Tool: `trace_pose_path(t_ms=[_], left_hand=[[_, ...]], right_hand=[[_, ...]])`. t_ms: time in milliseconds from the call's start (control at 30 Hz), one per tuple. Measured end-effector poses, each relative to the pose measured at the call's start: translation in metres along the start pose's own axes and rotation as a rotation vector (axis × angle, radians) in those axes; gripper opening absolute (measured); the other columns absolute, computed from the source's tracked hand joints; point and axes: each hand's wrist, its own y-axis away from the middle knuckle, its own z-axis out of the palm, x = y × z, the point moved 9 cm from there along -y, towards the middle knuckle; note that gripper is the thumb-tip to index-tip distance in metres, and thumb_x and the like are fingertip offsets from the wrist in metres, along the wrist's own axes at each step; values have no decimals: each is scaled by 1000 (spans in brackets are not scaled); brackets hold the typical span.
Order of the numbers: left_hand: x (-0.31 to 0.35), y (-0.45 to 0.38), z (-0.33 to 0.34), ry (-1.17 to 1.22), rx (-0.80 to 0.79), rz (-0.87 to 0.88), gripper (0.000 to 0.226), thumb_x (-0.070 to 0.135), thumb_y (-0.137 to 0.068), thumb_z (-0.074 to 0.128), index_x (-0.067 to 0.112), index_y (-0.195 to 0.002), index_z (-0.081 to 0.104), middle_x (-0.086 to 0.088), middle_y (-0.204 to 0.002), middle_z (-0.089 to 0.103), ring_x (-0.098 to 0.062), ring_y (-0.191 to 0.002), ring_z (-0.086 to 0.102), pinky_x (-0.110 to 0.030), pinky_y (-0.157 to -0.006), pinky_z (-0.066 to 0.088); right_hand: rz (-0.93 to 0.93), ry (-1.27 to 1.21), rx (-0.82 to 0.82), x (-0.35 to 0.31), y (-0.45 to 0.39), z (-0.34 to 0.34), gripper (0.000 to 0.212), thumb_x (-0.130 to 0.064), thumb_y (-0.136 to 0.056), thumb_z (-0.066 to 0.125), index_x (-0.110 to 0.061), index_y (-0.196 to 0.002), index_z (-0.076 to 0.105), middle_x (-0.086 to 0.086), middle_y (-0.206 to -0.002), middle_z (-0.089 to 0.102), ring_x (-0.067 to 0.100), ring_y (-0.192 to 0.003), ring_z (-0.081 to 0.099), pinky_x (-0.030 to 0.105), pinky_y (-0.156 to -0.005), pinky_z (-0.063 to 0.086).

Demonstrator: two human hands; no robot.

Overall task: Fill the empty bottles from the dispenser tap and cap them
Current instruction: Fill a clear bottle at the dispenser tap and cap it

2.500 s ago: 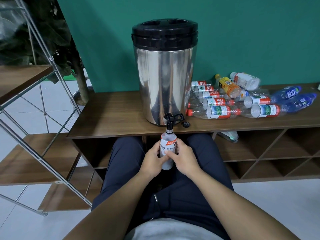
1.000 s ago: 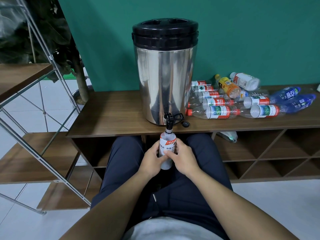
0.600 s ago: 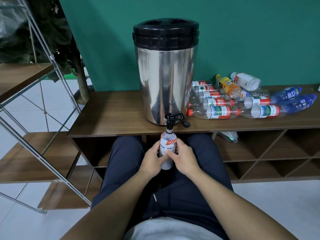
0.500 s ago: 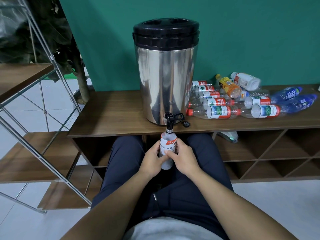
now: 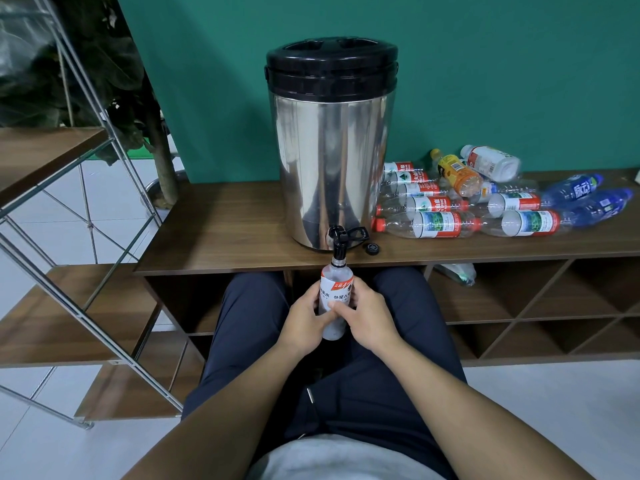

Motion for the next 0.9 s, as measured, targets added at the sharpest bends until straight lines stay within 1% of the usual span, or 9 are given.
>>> trace_pose_path(t_ms=[400, 600, 900], left_hand=[[-3, -1, 0, 9, -1, -6, 53, 15, -101, 80, 37, -147, 65, 10, -133, 78, -12, -128, 72, -51, -114, 57], [-3, -1, 1, 6, -1, -8, 53, 15, -102, 81, 36, -148, 64, 12, -133, 78, -9, -128, 72, -50, -114, 57], [-2, -1, 1, 6, -4, 1, 54, 14, -101, 81, 31, -149, 63, 9, -133, 78, -10, -127, 72, -49, -114, 57]], right_hand=[[-8, 6, 5, -3, 1, -1, 49, -23, -94, 86, -27, -139, 68, -13, -115, 80, -2, -103, 76, 26, -90, 63], [-12, 7, 7, -3, 1, -2, 48, -24, -94, 86, -28, -138, 68, -13, -114, 80, 0, -103, 76, 29, -90, 64], [-8, 18, 8, -3, 2, -2, 47, -26, -94, 86, -29, -137, 68, -13, -114, 80, 0, -103, 76, 32, -91, 65]])
